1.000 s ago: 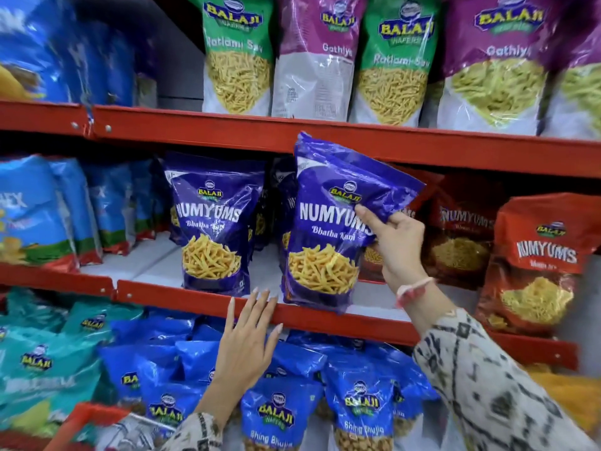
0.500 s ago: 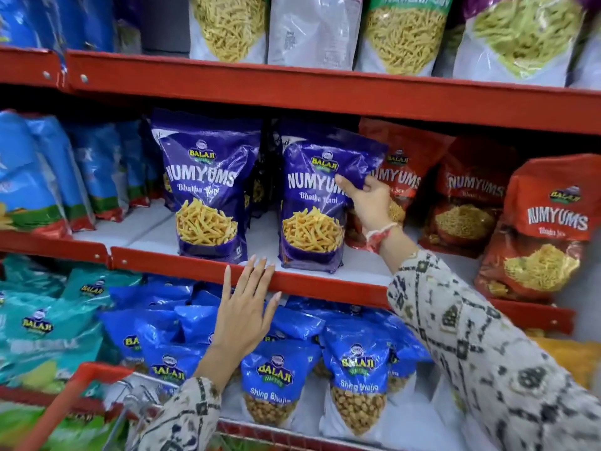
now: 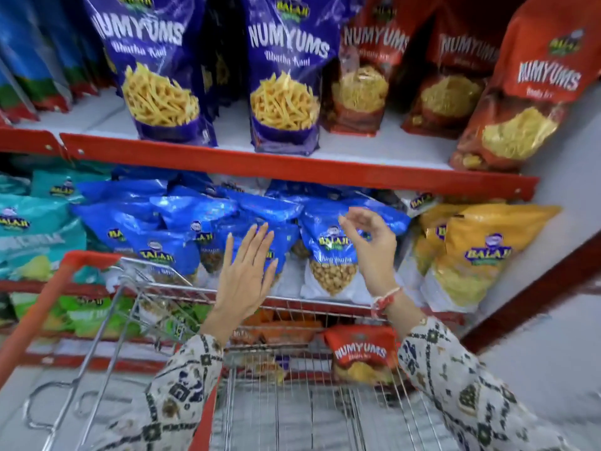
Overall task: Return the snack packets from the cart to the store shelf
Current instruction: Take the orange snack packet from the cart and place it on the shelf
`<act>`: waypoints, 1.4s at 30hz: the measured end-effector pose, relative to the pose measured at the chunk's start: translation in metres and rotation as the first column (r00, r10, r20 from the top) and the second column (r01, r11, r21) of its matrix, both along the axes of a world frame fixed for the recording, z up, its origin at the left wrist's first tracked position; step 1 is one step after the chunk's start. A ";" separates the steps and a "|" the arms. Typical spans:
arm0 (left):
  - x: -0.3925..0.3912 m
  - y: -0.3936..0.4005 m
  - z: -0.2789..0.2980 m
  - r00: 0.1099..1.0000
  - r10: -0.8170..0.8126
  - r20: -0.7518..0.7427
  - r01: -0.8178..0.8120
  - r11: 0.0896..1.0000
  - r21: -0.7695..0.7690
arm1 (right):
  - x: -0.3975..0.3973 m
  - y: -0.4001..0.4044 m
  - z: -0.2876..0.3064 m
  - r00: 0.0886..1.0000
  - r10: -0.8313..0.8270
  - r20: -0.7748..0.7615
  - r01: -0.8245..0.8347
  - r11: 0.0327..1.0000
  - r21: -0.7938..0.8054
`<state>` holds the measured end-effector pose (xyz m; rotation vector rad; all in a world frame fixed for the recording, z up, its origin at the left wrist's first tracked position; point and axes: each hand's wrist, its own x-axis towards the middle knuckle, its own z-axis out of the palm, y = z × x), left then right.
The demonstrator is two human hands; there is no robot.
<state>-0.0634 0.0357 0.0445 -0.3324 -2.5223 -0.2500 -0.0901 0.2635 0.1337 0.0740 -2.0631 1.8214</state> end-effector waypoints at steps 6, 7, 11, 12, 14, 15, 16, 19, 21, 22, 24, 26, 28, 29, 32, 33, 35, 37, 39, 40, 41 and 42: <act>0.032 0.028 -0.054 0.977 -0.046 0.206 0.065 0.994 -0.085 | 0.072 0.051 -0.123 0.936 -0.032 0.350 -0.034 0.983 0.180; 0.035 0.033 -0.060 0.974 -0.048 0.223 0.071 0.993 -0.096 | 0.081 0.060 -0.139 0.913 -0.058 0.405 -0.039 0.973 0.227; 0.040 0.046 -0.075 0.958 -0.039 0.285 0.080 0.988 -0.135 | 0.104 0.089 -0.191 0.750 -0.149 0.645 -0.124 0.926 0.358; 0.040 0.049 -0.079 0.953 -0.034 0.301 0.081 0.986 -0.145 | 0.107 0.096 -0.202 0.691 -0.173 0.702 -0.153 0.914 0.376; 0.041 0.053 -0.088 0.947 -0.028 0.319 0.084 0.983 -0.163 | 0.109 0.108 -0.219 0.594 -0.210 0.776 -0.245 0.872 0.424; 0.041 0.054 -0.093 0.947 -0.026 0.321 0.084 0.982 -0.167 | 0.108 0.112 -0.226 0.562 -0.221 0.797 -0.279 0.857 0.434; 0.040 0.054 -0.098 0.946 -0.020 0.322 0.079 0.982 -0.171 | 0.106 0.117 -0.233 0.543 -0.223 0.809 -0.292 0.853 0.432; 0.037 0.052 -0.111 0.944 0.004 0.329 0.055 0.984 -0.169 | 0.095 0.123 -0.248 0.530 -0.171 0.830 -0.306 0.875 0.375; 0.035 0.051 -0.117 0.942 0.014 0.334 0.047 0.983 -0.175 | 0.084 0.126 -0.256 0.525 -0.153 0.837 -0.299 0.888 0.349; 0.035 0.050 -0.120 0.943 0.019 0.333 0.044 0.983 -0.179 | 0.079 0.126 -0.259 0.527 -0.151 0.836 -0.288 0.894 0.343; 0.034 0.051 -0.123 0.946 0.022 0.322 0.037 0.983 -0.178 | 0.069 0.127 -0.262 0.536 -0.142 0.832 -0.287 0.896 0.338; 0.034 0.052 -0.127 0.954 0.027 0.297 0.030 0.982 -0.185 | 0.059 0.130 -0.269 0.536 -0.096 0.839 -0.342 0.884 0.320; 0.032 0.052 -0.133 0.961 0.032 0.276 0.021 0.982 -0.188 | 0.050 0.134 -0.283 0.519 -0.085 0.850 -0.361 0.880 0.308; 0.033 0.052 -0.134 0.964 0.027 0.266 0.023 0.983 -0.181 | 0.048 0.135 -0.286 0.521 -0.103 0.847 -0.337 0.887 0.315; 0.031 0.051 -0.136 0.964 0.012 0.266 0.029 0.988 -0.149 | 0.043 0.132 -0.294 0.525 -0.157 0.837 -0.256 0.908 0.331; 0.031 0.051 -0.135 0.964 0.008 0.265 0.030 0.990 -0.139 | 0.043 0.128 -0.291 0.523 -0.160 0.837 -0.245 0.913 0.327; 0.033 0.051 -0.132 0.966 0.001 0.259 0.031 0.992 -0.119 | 0.046 0.121 -0.284 0.527 -0.146 0.837 -0.228 0.925 0.304; 0.034 0.050 -0.127 0.966 -0.012 0.257 0.038 0.995 -0.097 | 0.052 0.116 -0.275 0.538 -0.152 0.829 -0.210 0.929 0.306; 0.036 0.050 -0.122 0.964 -0.019 0.264 0.040 0.996 -0.075 | 0.058 0.114 -0.264 0.572 -0.161 0.804 -0.178 0.933 0.314; 0.037 0.050 -0.119 0.962 -0.017 0.271 0.034 0.998 -0.060 | 0.062 0.113 -0.255 0.596 -0.163 0.786 -0.159 0.936 0.315; 0.039 0.049 -0.115 0.960 -0.013 0.278 0.025 0.999 -0.042 | 0.064 0.111 -0.244 0.613 -0.156 0.774 -0.147 0.941 0.305; 0.041 0.047 -0.111 0.960 -0.009 0.280 0.016 1.000 -0.024 | 0.067 0.109 -0.231 0.633 -0.144 0.761 -0.144 0.943 0.299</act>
